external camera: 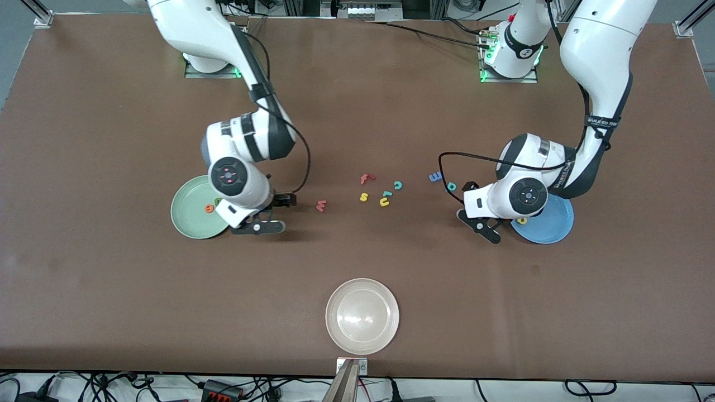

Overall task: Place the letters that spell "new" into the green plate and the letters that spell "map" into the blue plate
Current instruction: 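Reach the right gripper to the pink w while the left grasps teal d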

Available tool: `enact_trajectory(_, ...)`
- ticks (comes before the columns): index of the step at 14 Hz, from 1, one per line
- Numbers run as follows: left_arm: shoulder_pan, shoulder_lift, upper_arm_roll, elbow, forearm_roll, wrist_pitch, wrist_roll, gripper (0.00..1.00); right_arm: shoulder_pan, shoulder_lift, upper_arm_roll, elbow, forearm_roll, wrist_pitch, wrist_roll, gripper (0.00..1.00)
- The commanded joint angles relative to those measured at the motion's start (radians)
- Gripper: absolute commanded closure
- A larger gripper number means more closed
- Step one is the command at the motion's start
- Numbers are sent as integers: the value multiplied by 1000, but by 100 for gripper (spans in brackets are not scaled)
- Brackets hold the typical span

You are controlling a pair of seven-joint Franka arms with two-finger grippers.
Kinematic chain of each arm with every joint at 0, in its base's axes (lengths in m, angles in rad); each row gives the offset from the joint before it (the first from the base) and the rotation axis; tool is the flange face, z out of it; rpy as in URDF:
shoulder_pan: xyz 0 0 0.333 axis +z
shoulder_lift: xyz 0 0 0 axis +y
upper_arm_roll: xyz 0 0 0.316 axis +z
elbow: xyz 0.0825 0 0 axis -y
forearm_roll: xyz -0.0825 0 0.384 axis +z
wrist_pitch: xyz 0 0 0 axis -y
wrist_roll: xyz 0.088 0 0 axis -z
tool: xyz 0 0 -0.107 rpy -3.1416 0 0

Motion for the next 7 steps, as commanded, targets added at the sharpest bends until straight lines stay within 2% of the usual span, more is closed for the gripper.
enact_trajectory(1,-34,-18,-7,-64,25,59,-10,26,10,36,-10,35,38,6,105,7)
enact_trajectory(2,-42,-19,-7,-66,25,57,-40,29,23,39,-10,35,72,18,129,10)
enact_trajectory(4,-45,-19,-31,-81,25,57,-121,29,33,57,-10,35,165,31,166,20)
enact_trajectory(5,-44,-19,-56,-95,25,62,-172,29,49,70,-10,35,184,31,189,29)
enact_trajectory(7,-76,-18,-64,-98,25,62,-255,29,74,86,-10,37,186,41,223,38)
